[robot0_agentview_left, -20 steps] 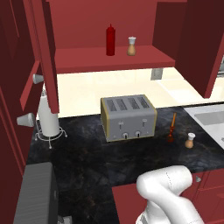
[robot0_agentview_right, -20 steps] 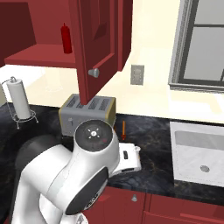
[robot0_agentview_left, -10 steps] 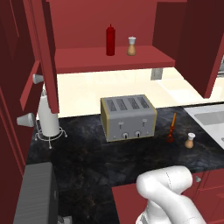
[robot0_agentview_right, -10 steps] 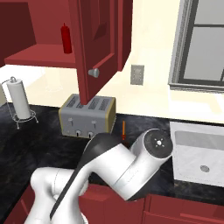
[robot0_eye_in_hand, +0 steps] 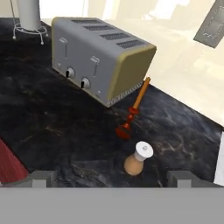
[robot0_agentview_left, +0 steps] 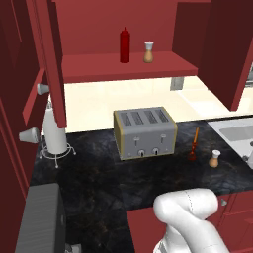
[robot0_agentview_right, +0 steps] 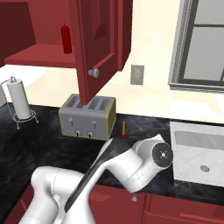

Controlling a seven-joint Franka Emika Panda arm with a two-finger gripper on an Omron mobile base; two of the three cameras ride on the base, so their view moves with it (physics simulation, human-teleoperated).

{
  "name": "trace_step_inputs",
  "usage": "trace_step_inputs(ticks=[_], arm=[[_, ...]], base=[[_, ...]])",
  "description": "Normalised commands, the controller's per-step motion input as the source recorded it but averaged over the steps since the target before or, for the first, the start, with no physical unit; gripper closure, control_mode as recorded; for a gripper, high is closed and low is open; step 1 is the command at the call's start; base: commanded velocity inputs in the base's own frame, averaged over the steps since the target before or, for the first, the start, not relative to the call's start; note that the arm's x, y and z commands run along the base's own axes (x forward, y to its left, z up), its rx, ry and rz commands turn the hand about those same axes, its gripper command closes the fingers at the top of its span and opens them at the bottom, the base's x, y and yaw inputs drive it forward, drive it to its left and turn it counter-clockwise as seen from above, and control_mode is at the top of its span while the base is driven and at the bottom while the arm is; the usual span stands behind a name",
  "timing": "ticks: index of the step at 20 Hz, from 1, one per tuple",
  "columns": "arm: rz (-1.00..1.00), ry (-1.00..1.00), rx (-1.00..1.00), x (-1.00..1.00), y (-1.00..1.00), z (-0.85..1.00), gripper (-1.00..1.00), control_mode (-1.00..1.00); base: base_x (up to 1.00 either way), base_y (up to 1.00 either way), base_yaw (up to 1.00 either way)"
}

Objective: There are various items on the counter. Only move the condiments/shakers into the cabinet.

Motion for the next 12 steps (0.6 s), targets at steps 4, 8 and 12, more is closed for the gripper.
trace_step_inputs(ticks=[4,8,12], arm=[[0.13,0.00,0.00,0.09,-0.04,-0.06,-1.00,-1.00],[0.10,0.12,0.05,0.06,-0.26,0.00,-1.00,-1.00],[0.07,0.18,0.17,0.09,-0.61,0.00,-1.00,-1.00]], base=[[0.00,0.00,0.00],[0.00,0.00,0.00],[0.00,0.00,0.00]])
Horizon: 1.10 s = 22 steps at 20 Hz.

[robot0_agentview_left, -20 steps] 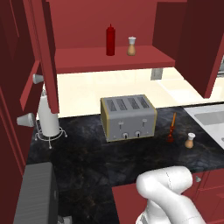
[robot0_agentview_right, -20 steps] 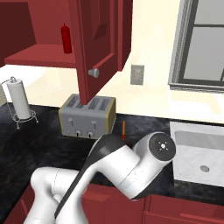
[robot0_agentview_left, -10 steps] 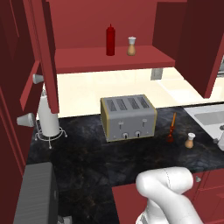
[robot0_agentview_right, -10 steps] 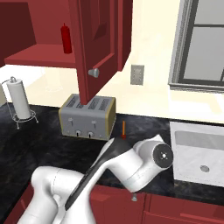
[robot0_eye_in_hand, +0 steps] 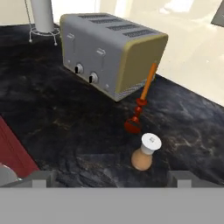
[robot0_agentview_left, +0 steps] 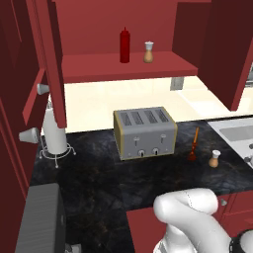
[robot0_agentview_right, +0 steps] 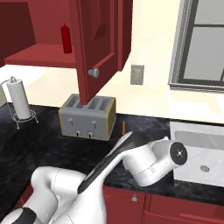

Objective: There are various items on the counter. Only move the condiments/shakers into the cabinet.

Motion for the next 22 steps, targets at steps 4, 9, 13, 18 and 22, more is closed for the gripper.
trace_step_inputs(ticks=[4,9,13,18,22], arm=[[0.14,0.19,0.14,0.38,-0.39,-0.03,-1.00,-1.00],[0.09,0.10,0.15,0.33,-0.08,-0.12,-1.00,-1.00],[0.00,0.01,0.06,0.02,0.00,-0.04,-1.00,-1.00],[0.01,0.00,0.12,0.00,0.00,-0.34,-1.00,-1.00],[0.01,0.00,0.20,0.00,0.00,-0.26,-1.00,-1.00]], base=[[0.00,0.00,0.00],[0.00,0.00,0.00],[0.00,0.00,0.00],[0.00,0.00,0.00],[0.00,0.00,0.00]])
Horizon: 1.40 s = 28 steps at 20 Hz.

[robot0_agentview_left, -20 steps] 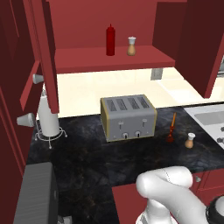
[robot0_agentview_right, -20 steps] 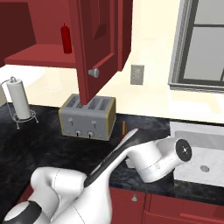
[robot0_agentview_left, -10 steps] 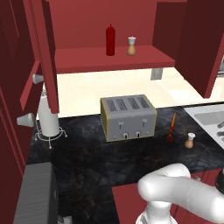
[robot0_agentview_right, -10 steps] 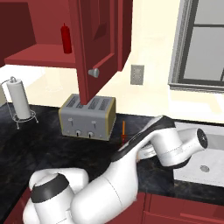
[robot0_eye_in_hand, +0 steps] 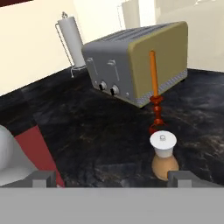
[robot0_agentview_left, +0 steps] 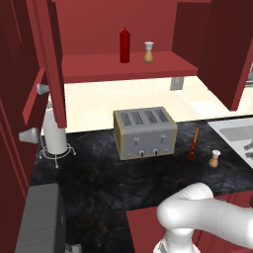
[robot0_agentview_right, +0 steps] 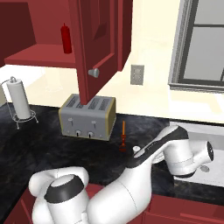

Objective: There are various items on the counter. Only move the condiments/shakers into the cabinet.

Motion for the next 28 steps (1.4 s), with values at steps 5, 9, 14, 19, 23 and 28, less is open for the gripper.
trace_step_inputs(ticks=[5,9,14,19,23,28], arm=[[0.00,-0.02,0.20,0.00,0.02,-0.16,-1.00,-1.00],[0.00,-0.02,0.08,0.01,0.00,0.00,-1.00,-1.00],[0.00,-0.04,0.00,0.11,0.00,-0.09,-1.00,-1.00],[0.00,-0.04,-0.02,0.15,0.01,-0.17,-1.00,-1.00],[0.00,-0.01,0.00,0.16,0.00,-0.24,-1.00,-1.00],[0.00,0.00,0.00,0.11,0.00,-0.23,-1.00,-1.00]], base=[[0.00,0.00,0.00],[0.00,0.00,0.00],[0.00,0.00,0.00],[0.00,0.00,0.00],[0.00,0.00,0.00],[0.00,0.00,0.00]])
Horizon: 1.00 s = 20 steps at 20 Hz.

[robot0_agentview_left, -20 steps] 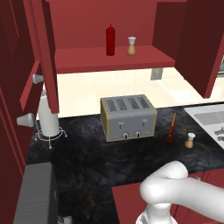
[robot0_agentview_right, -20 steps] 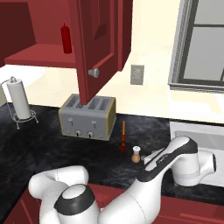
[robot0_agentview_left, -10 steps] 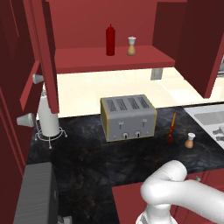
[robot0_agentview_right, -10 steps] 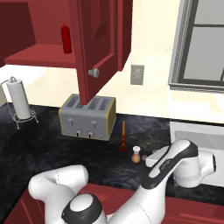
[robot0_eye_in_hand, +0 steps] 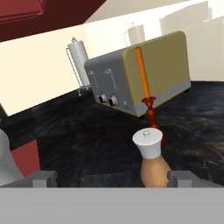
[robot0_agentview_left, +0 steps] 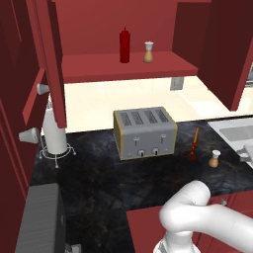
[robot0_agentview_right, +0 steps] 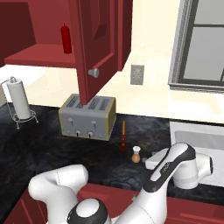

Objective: There are various items on the counter. Only move the condiments/shakers into the cabinet.

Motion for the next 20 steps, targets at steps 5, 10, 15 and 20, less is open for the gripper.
trace_step_inputs(ticks=[5,10,15,20], arm=[[0.00,0.00,0.00,0.15,0.01,-0.12,-1.00,-1.00],[0.00,0.00,0.00,0.19,0.00,-0.12,-1.00,-1.00],[0.00,0.00,0.00,0.14,0.00,-0.16,-1.00,-1.00],[0.00,0.00,0.00,0.03,0.00,-0.12,-1.00,-1.00]], base=[[0.00,0.00,0.00],[0.00,0.00,0.00],[0.00,0.00,0.00],[0.00,0.00,0.00]])
